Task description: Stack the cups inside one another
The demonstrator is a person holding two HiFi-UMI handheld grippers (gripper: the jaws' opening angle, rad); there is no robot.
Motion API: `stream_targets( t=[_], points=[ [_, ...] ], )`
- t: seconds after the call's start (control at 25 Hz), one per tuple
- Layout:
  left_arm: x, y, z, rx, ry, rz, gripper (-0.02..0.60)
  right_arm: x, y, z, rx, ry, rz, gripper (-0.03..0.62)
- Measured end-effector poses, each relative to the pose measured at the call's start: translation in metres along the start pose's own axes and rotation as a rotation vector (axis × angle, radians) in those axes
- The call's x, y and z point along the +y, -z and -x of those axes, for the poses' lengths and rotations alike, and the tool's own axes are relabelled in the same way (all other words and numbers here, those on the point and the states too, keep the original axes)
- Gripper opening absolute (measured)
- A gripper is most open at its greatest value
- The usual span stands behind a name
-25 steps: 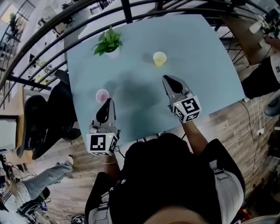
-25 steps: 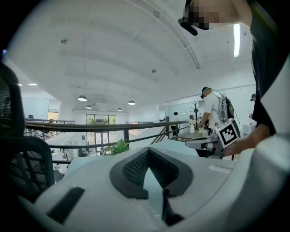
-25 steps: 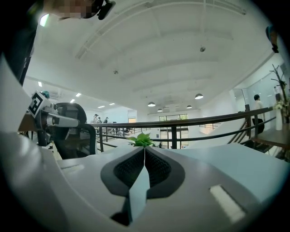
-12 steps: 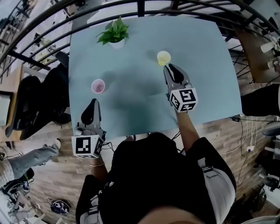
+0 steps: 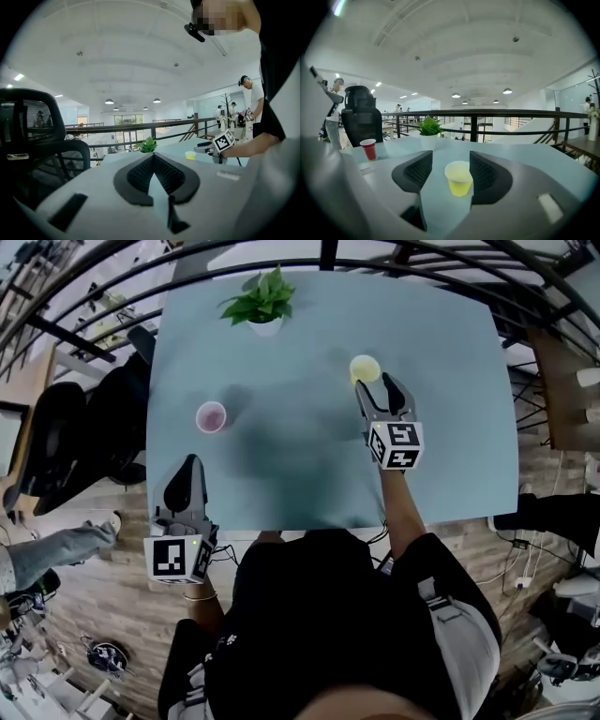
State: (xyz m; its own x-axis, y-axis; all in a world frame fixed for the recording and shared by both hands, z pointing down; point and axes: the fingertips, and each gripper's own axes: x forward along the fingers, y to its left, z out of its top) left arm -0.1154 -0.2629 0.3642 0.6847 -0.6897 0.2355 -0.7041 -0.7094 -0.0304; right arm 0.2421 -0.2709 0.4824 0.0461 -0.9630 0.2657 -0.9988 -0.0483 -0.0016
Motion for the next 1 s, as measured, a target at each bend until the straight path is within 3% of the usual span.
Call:
stream_targets(
  t=[0.44,0.8,0.88,1.0],
  points=[
    [0.004,0.004,0.0,0.033,-0.051,0.02,-0.009,-0.018,0.037,-0.043,0.125,-0.005,0.037,0.344],
    [0.006,0.011,0.006,0.06,-0.067,0.009,-0.009,-0.025,0.053,-0.056,0.155,-0.006,0.031,0.351],
    [0.008,0.012,0.009,0.065,-0.074,0.01,-0.009,-0.024,0.052,-0.057,0.151,-0.015,0.033,0.318],
    [0.008,0.013,0.013,0.066,-0.082,0.013,-0.009,-0.022,0.052,-0.057,0.156,-0.022,0.045,0.318]
  ],
)
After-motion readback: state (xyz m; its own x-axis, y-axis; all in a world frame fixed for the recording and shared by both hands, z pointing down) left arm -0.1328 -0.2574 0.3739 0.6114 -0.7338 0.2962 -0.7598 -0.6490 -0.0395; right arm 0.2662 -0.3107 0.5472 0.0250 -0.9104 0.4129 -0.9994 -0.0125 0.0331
